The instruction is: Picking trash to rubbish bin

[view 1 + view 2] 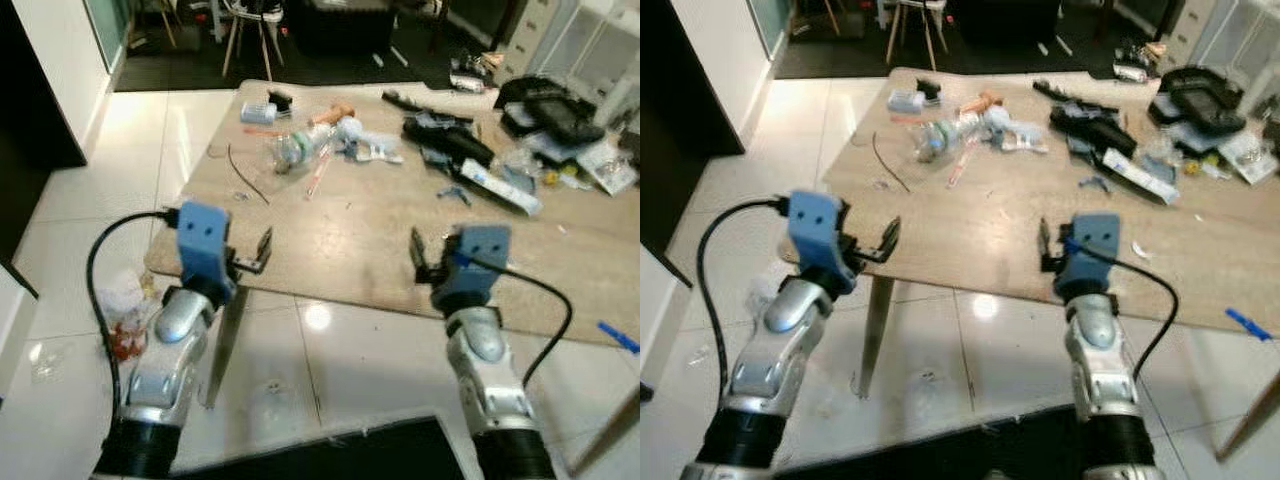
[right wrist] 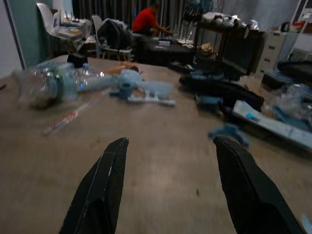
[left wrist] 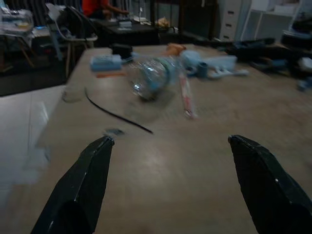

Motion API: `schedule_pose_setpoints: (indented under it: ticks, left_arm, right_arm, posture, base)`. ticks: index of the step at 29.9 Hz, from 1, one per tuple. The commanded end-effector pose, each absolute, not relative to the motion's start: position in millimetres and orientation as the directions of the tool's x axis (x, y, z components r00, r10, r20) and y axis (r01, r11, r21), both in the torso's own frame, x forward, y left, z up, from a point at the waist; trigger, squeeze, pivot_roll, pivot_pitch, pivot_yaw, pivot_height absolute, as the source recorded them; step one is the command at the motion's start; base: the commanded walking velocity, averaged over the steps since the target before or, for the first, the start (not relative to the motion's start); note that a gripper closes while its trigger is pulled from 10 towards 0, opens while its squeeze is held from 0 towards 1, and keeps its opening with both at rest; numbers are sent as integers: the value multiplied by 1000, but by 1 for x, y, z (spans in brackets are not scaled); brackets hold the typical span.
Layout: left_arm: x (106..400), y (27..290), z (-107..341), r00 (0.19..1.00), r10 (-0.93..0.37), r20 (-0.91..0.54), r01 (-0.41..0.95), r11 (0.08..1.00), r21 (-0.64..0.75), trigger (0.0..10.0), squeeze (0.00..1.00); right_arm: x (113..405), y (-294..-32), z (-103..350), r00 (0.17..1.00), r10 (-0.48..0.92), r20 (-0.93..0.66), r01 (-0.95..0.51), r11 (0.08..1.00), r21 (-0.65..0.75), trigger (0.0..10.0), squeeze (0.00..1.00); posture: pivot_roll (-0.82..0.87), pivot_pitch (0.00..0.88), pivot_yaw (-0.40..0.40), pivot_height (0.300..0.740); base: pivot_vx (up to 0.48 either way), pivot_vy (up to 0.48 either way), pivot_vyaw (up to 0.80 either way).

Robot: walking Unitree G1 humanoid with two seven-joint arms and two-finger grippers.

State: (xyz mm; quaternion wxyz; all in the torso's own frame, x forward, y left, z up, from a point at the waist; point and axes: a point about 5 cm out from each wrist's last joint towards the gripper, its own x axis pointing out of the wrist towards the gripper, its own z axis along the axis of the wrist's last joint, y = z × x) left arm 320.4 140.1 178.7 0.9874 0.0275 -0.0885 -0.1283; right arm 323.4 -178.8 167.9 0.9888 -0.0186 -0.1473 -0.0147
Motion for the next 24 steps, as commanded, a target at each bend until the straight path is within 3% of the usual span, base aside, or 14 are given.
schedule_pose_setpoints:
  ticks: [1, 18, 24]
  left_arm:
    - [319, 143, 174, 957, -251, 145, 243, 968, 71, 10000, 0]
    - [319, 144, 172, 961, -247, 128, 239, 968, 75, 10000, 0]
    - [320, 144, 171, 961, -248, 126, 240, 968, 71, 10000, 0]
  right_arm:
    - [323, -176, 165, 960, -18, 278, 25, 999, -22, 10000, 0]
    - [323, -175, 163, 965, -11, 264, 15, 1000, -12, 10000, 0]
    - [323, -175, 162, 965, -12, 262, 16, 1000, -11, 10000, 0]
  posture:
    - [-13, 136, -41, 740]
    - [-13, 128, -37, 740]
    - [-14, 122, -35, 740]
  base:
    - [461, 0, 0]
    - [461, 0, 0]
    - [0, 0, 0]
